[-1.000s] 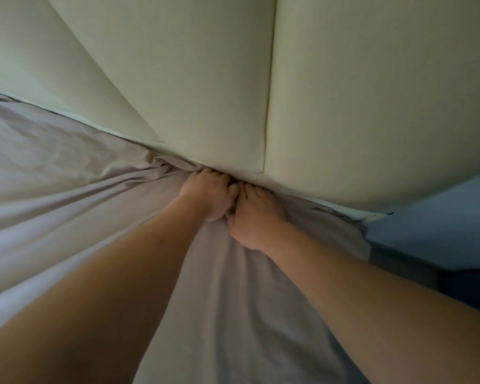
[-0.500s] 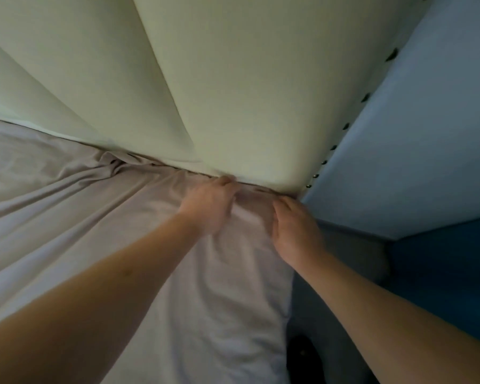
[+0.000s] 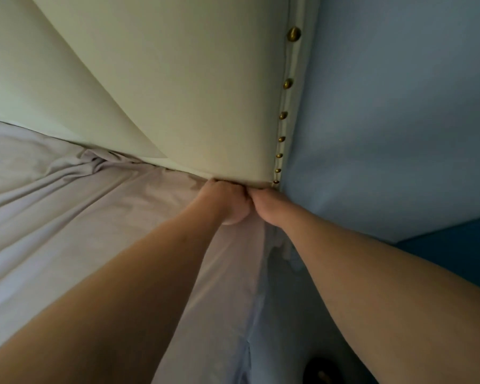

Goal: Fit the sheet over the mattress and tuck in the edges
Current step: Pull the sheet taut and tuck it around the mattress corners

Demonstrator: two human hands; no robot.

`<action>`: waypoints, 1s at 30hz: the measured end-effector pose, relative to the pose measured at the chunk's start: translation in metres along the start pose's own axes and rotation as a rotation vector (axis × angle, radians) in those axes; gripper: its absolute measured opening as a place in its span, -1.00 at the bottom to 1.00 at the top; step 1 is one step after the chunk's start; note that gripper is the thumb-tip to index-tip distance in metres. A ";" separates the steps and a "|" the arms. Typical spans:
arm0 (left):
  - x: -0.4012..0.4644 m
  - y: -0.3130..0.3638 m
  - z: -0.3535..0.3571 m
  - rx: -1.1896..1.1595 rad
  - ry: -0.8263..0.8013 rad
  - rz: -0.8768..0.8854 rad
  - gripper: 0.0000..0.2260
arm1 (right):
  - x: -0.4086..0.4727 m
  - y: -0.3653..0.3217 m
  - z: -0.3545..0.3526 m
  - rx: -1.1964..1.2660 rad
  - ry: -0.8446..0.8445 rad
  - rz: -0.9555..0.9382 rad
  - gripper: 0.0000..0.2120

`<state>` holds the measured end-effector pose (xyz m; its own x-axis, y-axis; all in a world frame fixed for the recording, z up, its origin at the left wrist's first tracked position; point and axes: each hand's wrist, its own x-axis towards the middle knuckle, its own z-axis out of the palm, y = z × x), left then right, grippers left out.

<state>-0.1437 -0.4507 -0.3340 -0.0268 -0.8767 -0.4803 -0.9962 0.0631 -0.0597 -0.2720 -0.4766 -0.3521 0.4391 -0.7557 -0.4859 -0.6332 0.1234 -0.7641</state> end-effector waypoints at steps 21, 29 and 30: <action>-0.068 0.060 0.065 -0.030 0.325 -0.161 -0.07 | -0.061 0.081 0.041 0.173 0.229 0.026 -0.57; -0.064 0.063 0.074 -0.029 0.427 -0.181 -0.09 | -0.055 0.106 0.043 0.315 0.214 0.082 -0.67; -0.065 0.062 0.078 -0.027 0.454 -0.181 -0.09 | -0.055 0.112 0.051 0.372 0.191 0.079 -0.71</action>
<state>-0.1971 -0.3525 -0.3746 0.1201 -0.9922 -0.0336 -0.9898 -0.1171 -0.0816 -0.3350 -0.3888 -0.4329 0.2507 -0.8359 -0.4882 -0.3720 0.3824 -0.8458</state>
